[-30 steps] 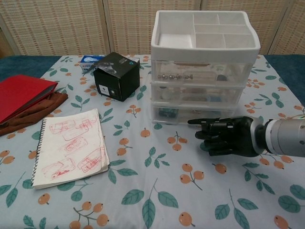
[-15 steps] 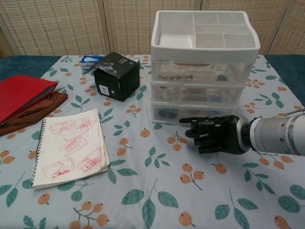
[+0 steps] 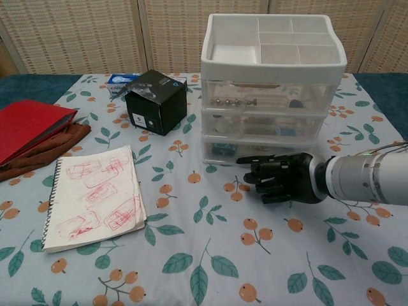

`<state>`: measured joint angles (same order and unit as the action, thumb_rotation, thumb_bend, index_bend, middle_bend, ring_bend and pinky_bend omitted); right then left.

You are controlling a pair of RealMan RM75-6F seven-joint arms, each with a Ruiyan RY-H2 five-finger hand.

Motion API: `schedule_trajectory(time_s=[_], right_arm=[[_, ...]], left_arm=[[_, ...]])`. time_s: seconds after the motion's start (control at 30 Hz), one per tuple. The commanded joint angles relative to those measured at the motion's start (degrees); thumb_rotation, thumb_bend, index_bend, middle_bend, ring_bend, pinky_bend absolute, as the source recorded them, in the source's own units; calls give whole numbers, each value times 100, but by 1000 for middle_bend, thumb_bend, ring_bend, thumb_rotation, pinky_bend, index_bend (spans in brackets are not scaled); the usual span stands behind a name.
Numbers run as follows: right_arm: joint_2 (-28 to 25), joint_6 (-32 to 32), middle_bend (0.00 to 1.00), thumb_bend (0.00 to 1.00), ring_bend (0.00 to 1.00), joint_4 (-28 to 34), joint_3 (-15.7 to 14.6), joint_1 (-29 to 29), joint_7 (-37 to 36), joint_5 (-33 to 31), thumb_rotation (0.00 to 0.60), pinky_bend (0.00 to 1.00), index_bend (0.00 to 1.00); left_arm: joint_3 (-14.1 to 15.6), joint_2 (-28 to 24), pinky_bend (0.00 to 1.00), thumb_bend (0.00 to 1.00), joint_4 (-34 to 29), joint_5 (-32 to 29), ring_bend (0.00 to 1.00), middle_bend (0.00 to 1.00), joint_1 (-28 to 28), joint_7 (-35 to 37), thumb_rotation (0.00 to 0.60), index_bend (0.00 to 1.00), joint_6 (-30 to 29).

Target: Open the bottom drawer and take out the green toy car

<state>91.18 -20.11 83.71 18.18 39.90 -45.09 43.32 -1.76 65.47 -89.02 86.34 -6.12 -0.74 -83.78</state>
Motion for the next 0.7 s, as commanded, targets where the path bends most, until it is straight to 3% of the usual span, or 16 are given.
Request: schedule_trajectory(time_s=[0.03,0.7], right_arm=[[19,30,788,785,973,-26,4,5,58,-39,600,1000,53],[-53,214,788,788,973,89,103,-188,335,-96,600,1000,132]], left_arm=[[-1,-2,86,228,-5,-2,71,54,-3,-6,600,90,4],[11,-23,86,227,-112,0,71,54,-22,-87,600,90,33]])
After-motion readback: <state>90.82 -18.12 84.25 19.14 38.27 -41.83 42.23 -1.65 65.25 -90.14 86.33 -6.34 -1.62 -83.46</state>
